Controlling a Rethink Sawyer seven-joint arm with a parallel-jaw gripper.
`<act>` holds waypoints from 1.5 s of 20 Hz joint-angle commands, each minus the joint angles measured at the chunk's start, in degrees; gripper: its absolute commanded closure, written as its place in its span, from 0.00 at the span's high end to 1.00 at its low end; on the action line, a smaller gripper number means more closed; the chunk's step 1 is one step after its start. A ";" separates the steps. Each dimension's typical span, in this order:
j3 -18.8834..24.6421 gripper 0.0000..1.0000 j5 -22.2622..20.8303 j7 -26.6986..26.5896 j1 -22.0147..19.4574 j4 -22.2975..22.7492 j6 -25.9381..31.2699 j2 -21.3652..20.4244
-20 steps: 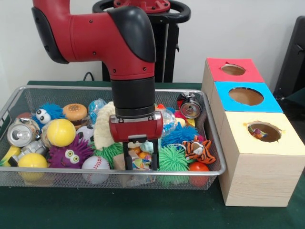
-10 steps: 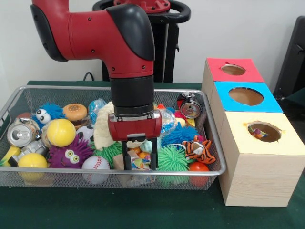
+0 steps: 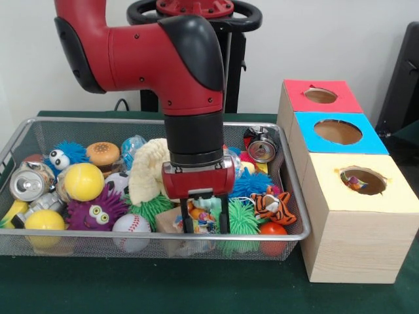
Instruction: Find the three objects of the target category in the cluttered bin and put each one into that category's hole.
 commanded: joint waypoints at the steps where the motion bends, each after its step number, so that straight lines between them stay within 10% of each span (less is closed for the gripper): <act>1: 1.72 1.00 -0.36 3.25 -0.43 -4.57 2.89 5.91; 25: 0.19 1.00 -3.83 4.35 -2.59 1.52 -2.83 4.02; 26: -0.02 0.00 -3.63 4.54 -2.42 1.49 -2.64 4.06; 30: 0.08 0.00 -3.12 5.51 -2.45 1.63 -3.27 4.04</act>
